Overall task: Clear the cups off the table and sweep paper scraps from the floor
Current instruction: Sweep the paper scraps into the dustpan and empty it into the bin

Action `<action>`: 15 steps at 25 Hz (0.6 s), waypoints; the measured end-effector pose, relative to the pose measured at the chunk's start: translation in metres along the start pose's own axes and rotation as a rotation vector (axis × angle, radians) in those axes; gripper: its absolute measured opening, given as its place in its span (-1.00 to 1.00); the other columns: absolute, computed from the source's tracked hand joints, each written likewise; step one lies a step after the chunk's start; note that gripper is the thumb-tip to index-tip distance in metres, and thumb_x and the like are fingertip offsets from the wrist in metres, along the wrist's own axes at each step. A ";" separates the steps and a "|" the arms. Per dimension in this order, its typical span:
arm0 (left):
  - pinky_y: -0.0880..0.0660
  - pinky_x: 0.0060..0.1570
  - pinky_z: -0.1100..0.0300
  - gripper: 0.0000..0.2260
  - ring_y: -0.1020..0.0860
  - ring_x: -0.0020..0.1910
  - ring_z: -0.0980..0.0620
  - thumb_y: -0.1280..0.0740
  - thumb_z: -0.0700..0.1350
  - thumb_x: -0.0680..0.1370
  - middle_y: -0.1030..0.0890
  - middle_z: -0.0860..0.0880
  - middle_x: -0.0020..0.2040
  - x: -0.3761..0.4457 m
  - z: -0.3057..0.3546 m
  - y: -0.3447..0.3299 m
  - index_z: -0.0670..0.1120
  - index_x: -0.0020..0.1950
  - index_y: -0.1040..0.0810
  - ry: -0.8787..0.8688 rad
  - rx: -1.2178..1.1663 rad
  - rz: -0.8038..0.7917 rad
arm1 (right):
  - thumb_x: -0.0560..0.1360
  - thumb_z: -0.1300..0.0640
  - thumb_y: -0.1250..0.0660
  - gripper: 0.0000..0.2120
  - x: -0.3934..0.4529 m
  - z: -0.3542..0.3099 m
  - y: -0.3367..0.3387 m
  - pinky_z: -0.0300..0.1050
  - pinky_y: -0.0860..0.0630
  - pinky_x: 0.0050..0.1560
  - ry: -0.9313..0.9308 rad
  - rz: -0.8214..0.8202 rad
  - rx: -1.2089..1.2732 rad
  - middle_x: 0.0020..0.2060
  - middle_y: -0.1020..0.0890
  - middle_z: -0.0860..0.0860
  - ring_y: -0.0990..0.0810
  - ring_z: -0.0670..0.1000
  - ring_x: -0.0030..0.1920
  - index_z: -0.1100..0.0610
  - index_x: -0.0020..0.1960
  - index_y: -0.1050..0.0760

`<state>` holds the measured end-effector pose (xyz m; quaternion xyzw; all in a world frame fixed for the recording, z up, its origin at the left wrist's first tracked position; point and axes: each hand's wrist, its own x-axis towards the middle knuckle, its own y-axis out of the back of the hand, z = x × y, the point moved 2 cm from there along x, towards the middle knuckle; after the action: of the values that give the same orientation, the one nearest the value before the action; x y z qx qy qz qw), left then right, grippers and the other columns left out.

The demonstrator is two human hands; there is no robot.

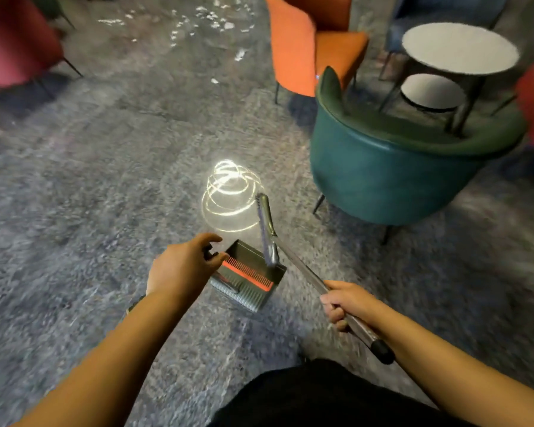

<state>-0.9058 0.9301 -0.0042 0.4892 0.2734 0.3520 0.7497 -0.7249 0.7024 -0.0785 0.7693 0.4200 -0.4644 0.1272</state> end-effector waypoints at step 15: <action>-0.31 -0.43 0.27 -0.85 -0.52 -0.35 0.06 -0.30 0.24 0.49 -0.65 0.18 -0.22 0.319 -0.106 0.055 0.22 -0.04 -0.53 0.164 -0.058 0.161 | 0.61 0.35 -0.05 -0.65 0.233 -0.305 -0.111 -0.32 -0.17 -0.62 -0.031 -0.075 -0.112 -0.51 -0.28 0.01 -0.24 -0.11 -0.63 0.30 0.39 -0.16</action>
<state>-0.8082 1.2560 -0.0141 0.4573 0.2835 0.4575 0.7079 -0.5743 1.0721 -0.0849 0.7374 0.4719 -0.4564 0.1588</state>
